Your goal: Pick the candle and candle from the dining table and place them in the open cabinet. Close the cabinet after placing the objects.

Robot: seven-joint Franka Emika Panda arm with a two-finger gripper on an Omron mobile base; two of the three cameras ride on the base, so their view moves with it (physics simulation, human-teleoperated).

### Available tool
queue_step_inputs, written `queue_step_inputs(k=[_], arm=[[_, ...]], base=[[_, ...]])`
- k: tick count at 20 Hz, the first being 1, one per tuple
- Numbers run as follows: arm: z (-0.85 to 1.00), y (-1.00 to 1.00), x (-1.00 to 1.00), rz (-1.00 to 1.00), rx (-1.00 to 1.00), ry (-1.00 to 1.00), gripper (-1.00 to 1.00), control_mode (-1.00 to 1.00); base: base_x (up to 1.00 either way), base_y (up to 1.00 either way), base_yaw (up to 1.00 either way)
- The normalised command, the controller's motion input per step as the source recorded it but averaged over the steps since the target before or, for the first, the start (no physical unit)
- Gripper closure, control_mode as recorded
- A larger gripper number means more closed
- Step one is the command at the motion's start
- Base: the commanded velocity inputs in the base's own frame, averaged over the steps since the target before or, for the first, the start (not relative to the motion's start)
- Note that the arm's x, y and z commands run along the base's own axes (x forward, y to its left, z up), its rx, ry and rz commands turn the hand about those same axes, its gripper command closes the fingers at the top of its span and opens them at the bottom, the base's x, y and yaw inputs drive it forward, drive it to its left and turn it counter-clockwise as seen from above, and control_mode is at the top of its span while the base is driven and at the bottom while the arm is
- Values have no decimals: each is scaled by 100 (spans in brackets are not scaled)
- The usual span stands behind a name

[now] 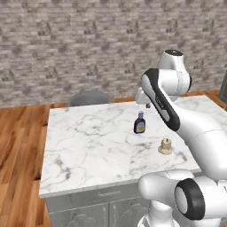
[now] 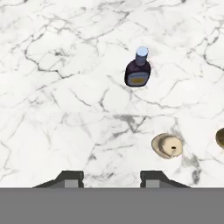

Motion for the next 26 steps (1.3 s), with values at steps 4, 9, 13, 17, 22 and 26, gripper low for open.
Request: queue_step_inputs(k=[4, 9, 13, 17, 22, 26], arm=[[0, 0, -11, 0, 0, 0, -100, -100], [-16, -13, -43, 0, 0, -7, -100, -100], [-25, -46, -52, 0, 0, -12, -100, -100], [-5, -53, -38, 0, 0, -17, -100, -100], [-21, -39, -13, -1, -5, -5, -100, -100], [-32, -8, 0, -2, -10, 0, -100, -100]], base=[[0, 0, 0], [0, 0, 0], [0, 0, 0], [0, 0, 0], [0, 0, 0], [0, 0, 0]])
